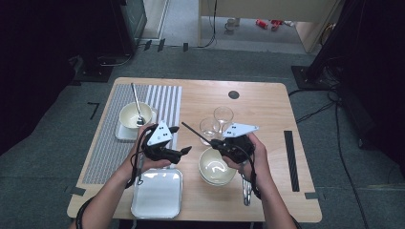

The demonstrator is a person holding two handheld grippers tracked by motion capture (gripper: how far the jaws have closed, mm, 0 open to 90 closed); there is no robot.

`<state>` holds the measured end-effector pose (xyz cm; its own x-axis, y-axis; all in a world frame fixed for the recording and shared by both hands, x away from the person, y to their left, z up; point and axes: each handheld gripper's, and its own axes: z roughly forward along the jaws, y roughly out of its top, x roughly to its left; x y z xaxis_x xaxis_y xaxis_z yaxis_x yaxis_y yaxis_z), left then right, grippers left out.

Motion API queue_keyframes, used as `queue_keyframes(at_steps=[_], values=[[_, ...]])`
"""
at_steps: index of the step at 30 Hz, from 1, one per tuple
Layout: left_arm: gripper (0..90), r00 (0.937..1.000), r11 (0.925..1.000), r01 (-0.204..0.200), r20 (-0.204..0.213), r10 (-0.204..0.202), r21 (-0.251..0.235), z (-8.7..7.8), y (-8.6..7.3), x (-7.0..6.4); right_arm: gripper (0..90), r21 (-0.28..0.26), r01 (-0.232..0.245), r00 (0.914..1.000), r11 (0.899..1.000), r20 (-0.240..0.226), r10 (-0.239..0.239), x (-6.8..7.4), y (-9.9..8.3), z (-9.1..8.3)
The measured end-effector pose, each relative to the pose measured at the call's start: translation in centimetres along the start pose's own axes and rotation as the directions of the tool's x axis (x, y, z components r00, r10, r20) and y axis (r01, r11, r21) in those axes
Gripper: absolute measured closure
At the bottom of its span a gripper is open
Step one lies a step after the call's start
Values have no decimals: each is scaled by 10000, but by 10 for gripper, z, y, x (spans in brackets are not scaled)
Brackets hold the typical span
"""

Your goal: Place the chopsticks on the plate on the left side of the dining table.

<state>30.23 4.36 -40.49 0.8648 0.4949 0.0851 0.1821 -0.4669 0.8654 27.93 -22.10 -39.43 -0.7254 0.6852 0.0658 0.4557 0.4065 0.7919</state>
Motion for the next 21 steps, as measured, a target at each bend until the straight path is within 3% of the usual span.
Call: queue_keyframes(at_steps=[11, 21], values=[[206, 9978, 9978, -645, 183, 641, 181, 5, 5, -3, 875, 328, 445, 9978, 9985, -507, -428, 6, 6, 6], [243, 9950, 9947, -979, 253, 971, 322, 8, 6, -5, 876, 450, 732, 9945, 9963, -790, -695, 11, 10, 5]])
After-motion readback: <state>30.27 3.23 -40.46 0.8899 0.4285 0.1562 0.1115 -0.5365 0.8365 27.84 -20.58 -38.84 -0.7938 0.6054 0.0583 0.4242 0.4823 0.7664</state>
